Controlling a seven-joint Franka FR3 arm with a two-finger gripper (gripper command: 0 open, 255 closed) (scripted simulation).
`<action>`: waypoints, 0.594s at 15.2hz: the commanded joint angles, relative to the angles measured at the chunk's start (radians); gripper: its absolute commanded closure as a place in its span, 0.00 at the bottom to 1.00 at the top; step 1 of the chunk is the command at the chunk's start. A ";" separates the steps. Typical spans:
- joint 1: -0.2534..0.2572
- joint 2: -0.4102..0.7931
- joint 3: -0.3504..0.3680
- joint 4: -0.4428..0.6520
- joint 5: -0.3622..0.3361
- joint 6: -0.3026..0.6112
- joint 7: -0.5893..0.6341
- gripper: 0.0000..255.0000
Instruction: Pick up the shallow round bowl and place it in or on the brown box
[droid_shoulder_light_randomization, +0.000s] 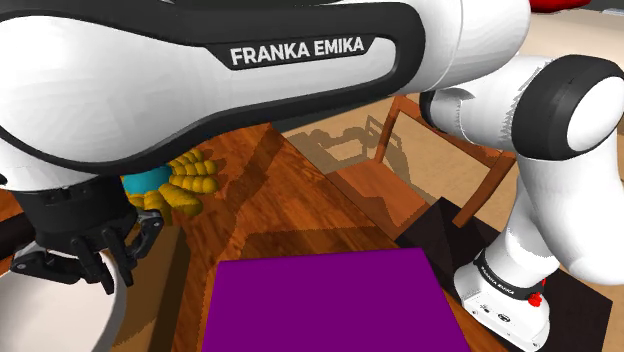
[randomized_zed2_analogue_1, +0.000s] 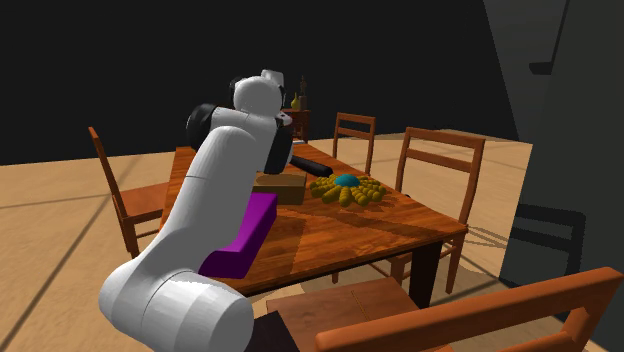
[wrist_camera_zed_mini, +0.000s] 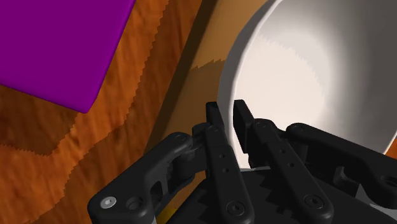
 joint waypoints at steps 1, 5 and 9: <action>-0.010 -0.009 0.001 -0.042 0.003 0.033 0.000 1.00; -0.026 -0.017 0.002 -0.113 0.006 0.093 -0.003 1.00; -0.029 -0.018 0.002 -0.128 0.006 0.107 -0.003 1.00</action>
